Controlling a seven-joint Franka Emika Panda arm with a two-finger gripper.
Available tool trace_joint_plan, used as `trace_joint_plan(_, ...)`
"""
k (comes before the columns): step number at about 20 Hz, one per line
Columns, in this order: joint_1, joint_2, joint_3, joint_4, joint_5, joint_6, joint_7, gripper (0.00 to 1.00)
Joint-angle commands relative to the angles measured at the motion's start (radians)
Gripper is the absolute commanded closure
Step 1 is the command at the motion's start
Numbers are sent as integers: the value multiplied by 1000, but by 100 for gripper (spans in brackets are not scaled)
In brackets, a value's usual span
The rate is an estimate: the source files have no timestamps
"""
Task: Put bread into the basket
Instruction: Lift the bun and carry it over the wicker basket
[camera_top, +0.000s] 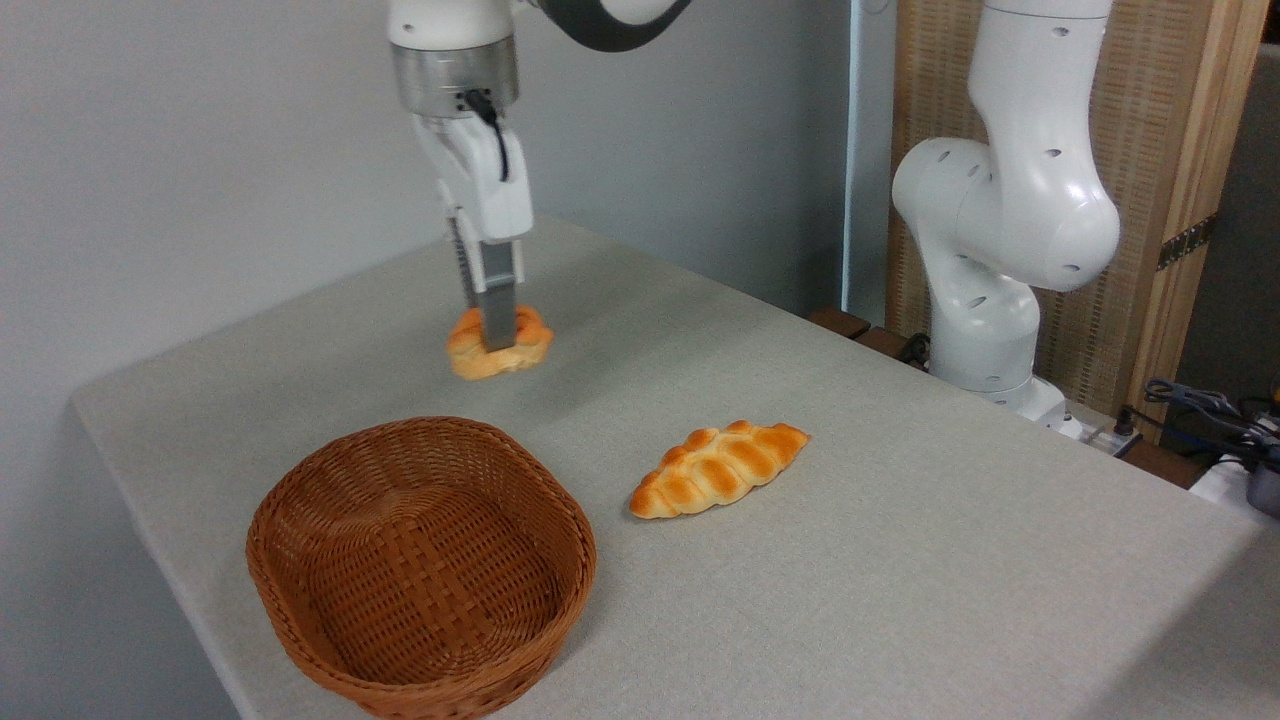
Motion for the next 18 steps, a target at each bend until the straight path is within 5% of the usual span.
trace_joint_plan(1, -12, 132, 17, 144, 13, -14, 5, 70)
trace_joint_plan(9, -9, 246, 17, 152, 16, 214, 5, 51)
trace_joint_plan(11, -9, 273, 17, 152, 26, 251, 5, 34)
trace_joint_plan(13, -9, 289, 17, 152, 78, 255, 5, 27)
trace_joint_plan(14, -9, 302, 17, 152, 116, 258, 3, 11)
trace_joint_plan(15, -9, 309, 17, 154, 134, 258, 2, 5)
trace_joint_plan(18, -9, 321, 17, 154, 154, 274, -6, 0)
